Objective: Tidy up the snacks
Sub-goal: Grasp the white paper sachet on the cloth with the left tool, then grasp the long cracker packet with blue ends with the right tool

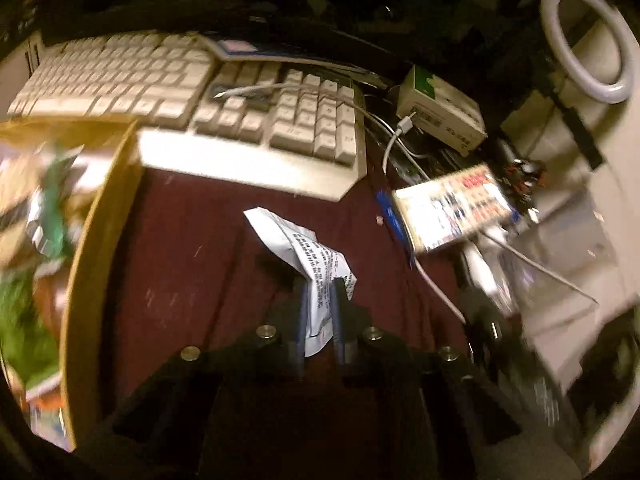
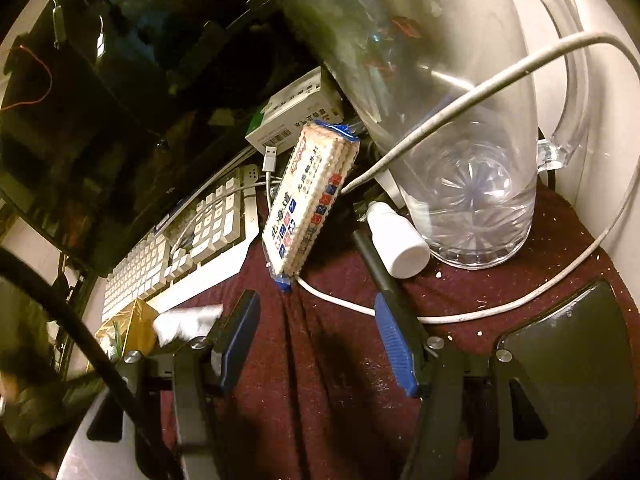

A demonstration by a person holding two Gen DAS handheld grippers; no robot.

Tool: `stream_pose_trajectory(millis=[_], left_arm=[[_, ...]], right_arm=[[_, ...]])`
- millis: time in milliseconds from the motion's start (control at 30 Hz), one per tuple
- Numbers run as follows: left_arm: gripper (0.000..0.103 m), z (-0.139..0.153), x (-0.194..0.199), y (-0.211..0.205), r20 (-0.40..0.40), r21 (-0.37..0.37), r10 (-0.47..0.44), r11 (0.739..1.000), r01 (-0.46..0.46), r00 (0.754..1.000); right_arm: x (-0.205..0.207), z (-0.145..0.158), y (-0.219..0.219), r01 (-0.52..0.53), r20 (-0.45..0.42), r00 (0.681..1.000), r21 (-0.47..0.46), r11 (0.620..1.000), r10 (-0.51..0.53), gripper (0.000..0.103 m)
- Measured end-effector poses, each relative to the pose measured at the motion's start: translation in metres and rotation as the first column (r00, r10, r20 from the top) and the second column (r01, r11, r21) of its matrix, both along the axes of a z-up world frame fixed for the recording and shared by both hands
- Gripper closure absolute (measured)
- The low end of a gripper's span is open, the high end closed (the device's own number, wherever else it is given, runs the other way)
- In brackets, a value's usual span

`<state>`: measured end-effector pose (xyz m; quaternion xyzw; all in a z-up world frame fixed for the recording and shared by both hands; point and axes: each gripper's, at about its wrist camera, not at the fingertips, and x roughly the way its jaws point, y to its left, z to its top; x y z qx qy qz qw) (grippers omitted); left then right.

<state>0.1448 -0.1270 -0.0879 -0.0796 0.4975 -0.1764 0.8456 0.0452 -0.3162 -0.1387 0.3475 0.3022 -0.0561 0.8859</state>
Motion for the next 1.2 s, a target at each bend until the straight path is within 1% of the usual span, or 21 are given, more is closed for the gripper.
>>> stream_pose_trajectory(millis=[33,133,200,233,300,367,467,533,567,600,633,667,733,800,833,900,1000,1033,1133,1200], left_arm=[[0.093,0.002,-0.010,0.013,0.004,-0.019,-0.004,1.000,0.004,1.000],[0.093,0.003,-0.031,0.038,0.013,-0.036,-0.025,0.999,0.025,1.000],[0.092,-0.003,-0.040,0.050,-0.008,-0.054,-0.040,0.998,0.039,0.999],[0.092,-0.003,-0.045,0.057,-0.015,-0.065,-0.046,0.997,0.045,0.999],[0.092,-0.002,-0.048,0.065,-0.028,-0.106,-0.050,0.993,0.047,0.998],[0.092,0.001,-0.051,0.067,-0.019,-0.109,-0.055,0.993,0.052,0.998],[0.092,0.005,-0.054,0.070,-0.001,-0.120,-0.061,0.991,0.060,0.998],[0.092,0.005,-0.055,0.073,0.003,-0.125,-0.062,0.990,0.062,0.998],[0.092,0.004,-0.056,0.073,0.003,-0.118,-0.065,0.991,0.064,0.998],[0.092,0.002,-0.056,0.072,0.001,-0.116,-0.065,0.991,0.065,0.998],[0.092,0.002,-0.057,0.073,0.000,-0.121,-0.068,0.990,0.068,0.998],[0.092,0.001,-0.058,0.073,0.002,-0.122,-0.071,0.990,0.070,0.997],[0.092,0.002,-0.060,0.073,0.009,-0.115,-0.072,0.991,0.072,0.997],[0.092,0.002,-0.060,0.073,0.010,-0.124,-0.069,0.990,0.070,0.998],[0.092,0.002,-0.059,0.074,0.010,-0.128,-0.067,0.989,0.068,0.998],[0.093,0.002,-0.060,0.074,0.013,-0.135,-0.066,0.989,0.067,0.998],[0.093,0.005,-0.062,0.074,0.028,-0.162,-0.070,0.984,0.074,0.997],[0.093,0.006,-0.062,0.075,0.036,-0.180,-0.074,0.980,0.079,0.997],[0.094,0.009,-0.065,0.079,0.045,-0.230,-0.076,0.970,0.084,0.996],[0.094,0.013,-0.068,0.081,0.057,-0.240,-0.069,0.967,0.081,0.996]], right_arm=[[0.001,0.000,0.001,-0.007,0.000,1.000,0.004,1.000,0.007,0.043],[0.013,0.006,0.005,-0.025,-0.026,0.999,-0.014,1.000,0.025,0.043],[0.024,0.013,0.009,-0.047,-0.051,0.998,-0.034,0.998,0.045,0.043],[0.033,0.018,0.013,-0.047,-0.076,0.996,-0.063,0.997,0.042,0.043],[0.043,0.023,0.017,-0.022,-0.096,0.995,-0.112,0.993,0.012,0.043],[0.057,0.025,0.019,0.032,-0.137,0.989,-0.147,0.989,-0.052,0.043],[0.075,0.021,0.018,0.077,-0.180,0.978,-0.139,0.987,-0.102,0.043],[0.079,0.019,0.015,0.102,-0.174,0.977,-0.115,0.988,-0.121,0.044],[0.082,0.019,0.014,0.124,-0.165,0.976,-0.130,0.984,-0.145,0.045],[0.084,0.017,0.014,0.134,-0.162,0.974,-0.145,0.980,-0.157,0.054],[0.087,0.016,0.014,0.141,-0.163,0.972,-0.165,0.976,-0.168,0.060],[0.090,0.012,0.014,0.136,-0.165,0.972,-0.178,0.975,-0.166,0.061],[0.087,0.012,0.012,0.140,-0.145,0.976,-0.165,0.976,-0.164,0.064],[0.082,0.014,0.012,0.149,-0.119,0.978,-0.168,0.975,-0.170,0.069],[0.079,0.017,0.013,0.146,-0.112,0.979,-0.180,0.973,-0.167,0.070],[0.071,0.024,0.016,0.125,-0.087,0.986,-0.183,0.975,-0.143,0.077],[0.059,0.036,0.026,0.058,-0.047,0.997,-0.197,0.979,-0.068,0.084],[0.053,0.041,0.031,0.027,-0.025,0.999,-0.202,0.979,-0.033,0.085],[0.037,0.055,0.045,-0.025,0.011,1.000,-0.238,0.971,0.029,0.086],[0.025,0.061,0.051,-0.086,0.027,0.995,-0.229,0.970,0.094,0.086]])
